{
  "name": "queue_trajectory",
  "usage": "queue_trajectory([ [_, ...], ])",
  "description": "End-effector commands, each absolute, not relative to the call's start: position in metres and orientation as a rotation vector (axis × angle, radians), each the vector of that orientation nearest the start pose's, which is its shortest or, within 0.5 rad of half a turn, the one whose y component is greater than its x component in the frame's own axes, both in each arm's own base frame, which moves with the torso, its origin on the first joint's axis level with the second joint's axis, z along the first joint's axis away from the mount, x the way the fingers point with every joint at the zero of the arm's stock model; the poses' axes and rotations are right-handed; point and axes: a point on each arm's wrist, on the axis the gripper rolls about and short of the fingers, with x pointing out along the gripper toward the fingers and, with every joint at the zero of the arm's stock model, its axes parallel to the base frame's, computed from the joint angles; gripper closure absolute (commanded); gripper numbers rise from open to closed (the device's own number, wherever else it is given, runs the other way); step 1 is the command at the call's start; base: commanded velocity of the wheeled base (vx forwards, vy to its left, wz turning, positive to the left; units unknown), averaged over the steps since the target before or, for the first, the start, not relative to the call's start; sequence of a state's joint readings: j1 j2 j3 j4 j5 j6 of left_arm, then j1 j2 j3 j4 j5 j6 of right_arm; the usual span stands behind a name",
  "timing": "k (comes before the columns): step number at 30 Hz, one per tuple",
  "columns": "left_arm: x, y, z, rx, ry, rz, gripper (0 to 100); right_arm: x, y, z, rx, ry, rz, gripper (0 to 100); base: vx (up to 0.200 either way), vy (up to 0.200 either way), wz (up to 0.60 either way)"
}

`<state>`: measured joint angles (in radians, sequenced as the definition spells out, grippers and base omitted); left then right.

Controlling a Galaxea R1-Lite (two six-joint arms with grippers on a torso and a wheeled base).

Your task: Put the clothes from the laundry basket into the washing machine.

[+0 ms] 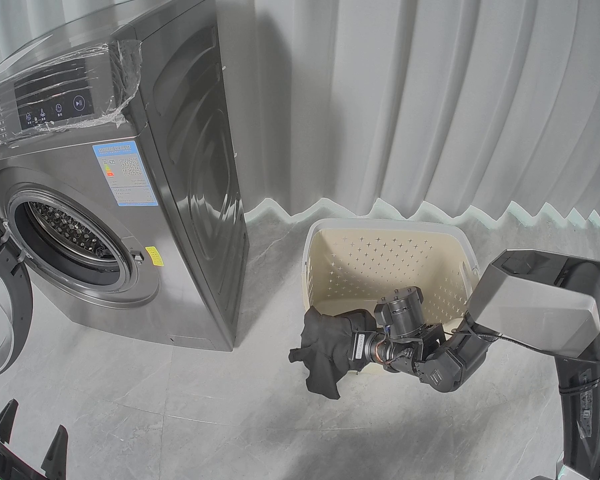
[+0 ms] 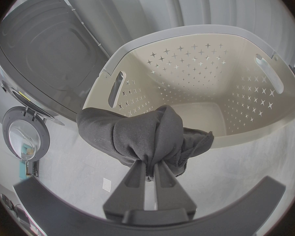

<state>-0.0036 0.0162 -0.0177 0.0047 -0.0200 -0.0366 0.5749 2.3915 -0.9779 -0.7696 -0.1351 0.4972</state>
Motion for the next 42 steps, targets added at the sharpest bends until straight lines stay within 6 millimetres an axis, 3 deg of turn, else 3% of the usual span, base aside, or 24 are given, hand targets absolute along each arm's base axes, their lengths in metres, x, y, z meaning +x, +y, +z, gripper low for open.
queue_trajectory([
  [1, -0.023, 0.0, 0.075, -0.037, 0.003, -0.023, 0, 0.336, 0.215, 0.001, 0.262, 0.664, 0.274, 100, 0.0, 0.0, 0.0],
  [7, -0.023, 0.0, 0.075, -0.037, 0.003, -0.02, 0, 0.319, 0.205, 0.057, 0.312, 0.545, 0.315, 100, 0.0, 0.0, 0.0],
  [9, -0.023, 0.0, 0.075, -0.037, 0.003, -0.02, 0, 0.315, 0.202, 0.065, 0.321, 0.521, 0.324, 100, 0.0, 0.0, 0.0],
  [10, -0.023, 0.0, 0.075, -0.037, 0.003, -0.02, 0, 0.304, 0.198, 0.078, 0.332, 0.484, 0.34, 100, 0.0, 0.0, 0.0],
  [17, -0.023, 0.0, 0.075, -0.035, 0.003, -0.02, 0, 0.268, 0.191, 0.102, 0.36, 0.391, 0.411, 100, 0.0, 0.0, 0.0],
  [22, -0.023, 0.0, 0.075, -0.035, 0.003, -0.02, 0, 0.258, 0.189, 0.117, 0.364, 0.303, 0.452, 100, 0.0, 0.0, 0.0],
  [27, -0.023, 0.0, 0.075, -0.034, 0.003, -0.02, 0, 0.235, 0.185, 0.143, 0.321, 0.147, 0.54, 100, 0.0, 0.0, 0.0],
  [37, -0.023, 0.0, 0.076, -0.018, 0.002, -0.026, 0, 0.219, 0.158, 0.198, 0.256, -0.074, 0.524, 100, 0.0, 0.0, 0.0],
  [42, -0.023, 0.0, 0.075, -0.031, 0.003, -0.023, 0, 0.203, 0.15, 0.214, 0.174, -0.112, 0.521, 100, 0.0, 0.0, 0.0],
])
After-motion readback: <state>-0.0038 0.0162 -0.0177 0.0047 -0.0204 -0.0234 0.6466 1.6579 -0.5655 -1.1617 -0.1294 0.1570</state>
